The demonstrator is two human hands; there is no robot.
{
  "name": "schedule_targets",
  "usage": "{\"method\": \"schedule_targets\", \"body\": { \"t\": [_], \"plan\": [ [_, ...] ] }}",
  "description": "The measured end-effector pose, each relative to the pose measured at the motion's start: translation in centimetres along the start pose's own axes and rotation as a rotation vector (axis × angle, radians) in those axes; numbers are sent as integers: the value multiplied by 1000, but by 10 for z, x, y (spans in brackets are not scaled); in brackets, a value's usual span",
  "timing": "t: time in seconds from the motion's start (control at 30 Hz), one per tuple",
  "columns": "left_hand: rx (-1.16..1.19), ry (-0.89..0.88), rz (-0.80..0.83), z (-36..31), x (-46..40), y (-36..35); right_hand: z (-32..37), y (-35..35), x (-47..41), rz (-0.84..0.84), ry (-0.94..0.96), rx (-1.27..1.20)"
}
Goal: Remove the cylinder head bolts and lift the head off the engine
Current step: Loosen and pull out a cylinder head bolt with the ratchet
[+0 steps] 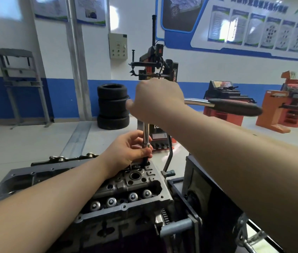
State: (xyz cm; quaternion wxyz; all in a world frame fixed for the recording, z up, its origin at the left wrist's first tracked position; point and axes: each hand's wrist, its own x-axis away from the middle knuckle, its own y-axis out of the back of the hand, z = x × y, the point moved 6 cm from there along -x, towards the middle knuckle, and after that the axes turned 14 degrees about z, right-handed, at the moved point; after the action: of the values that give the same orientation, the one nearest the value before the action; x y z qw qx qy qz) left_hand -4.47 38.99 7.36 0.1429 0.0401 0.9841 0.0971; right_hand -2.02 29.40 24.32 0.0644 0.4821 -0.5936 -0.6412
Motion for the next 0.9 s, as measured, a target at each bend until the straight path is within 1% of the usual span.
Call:
{"method": "schedule_targets", "body": {
  "t": [0.07, 0.1, 0.17, 0.2, 0.23, 0.37, 0.43, 0.5, 0.57, 0.6, 0.67, 0.73, 0.83, 0.9],
  "plan": [
    [-6, 11, 25, 2, 0, -1, 0, 1, -1, -43, 76, -41],
    [-15, 20, 34, 2, -1, -2, -3, -1, -3, -18, 128, -115],
    [-18, 40, 30, 2, -3, -4, -16, -7, -8, 84, 220, -437],
    [-21, 50, 22, 2, -4, -4, -22, -12, -11, 133, 226, -595],
    [-22, 54, 15, 2, -4, -4, -25, -16, -13, 171, 224, -671],
    [-27, 38, 7, 1, -4, -2, -30, -24, -24, 336, 243, -555],
    [-34, 31, 4, -1, -4, -3, -44, -22, -29, 446, 152, -573],
    [-55, 27, 5, -2, -5, -6, -58, -20, -36, 519, 51, -539],
    [-63, 26, 15, -2, -5, -7, -62, -20, -38, 580, 17, -487],
    [-58, 29, 23, -2, -5, -7, -61, -20, -37, 607, 22, -505],
    [-47, 35, 35, 0, -4, -5, -59, -18, -33, 655, 58, -576],
    [-39, 32, 41, 1, -3, -4, -59, -11, -28, 685, 97, -574],
    [-36, 31, 47, 3, -4, -4, -60, -2, -24, 695, 98, -609],
    [-44, 37, 52, 4, -5, -5, -62, -1, -22, 692, 96, -588]
  ]
}}
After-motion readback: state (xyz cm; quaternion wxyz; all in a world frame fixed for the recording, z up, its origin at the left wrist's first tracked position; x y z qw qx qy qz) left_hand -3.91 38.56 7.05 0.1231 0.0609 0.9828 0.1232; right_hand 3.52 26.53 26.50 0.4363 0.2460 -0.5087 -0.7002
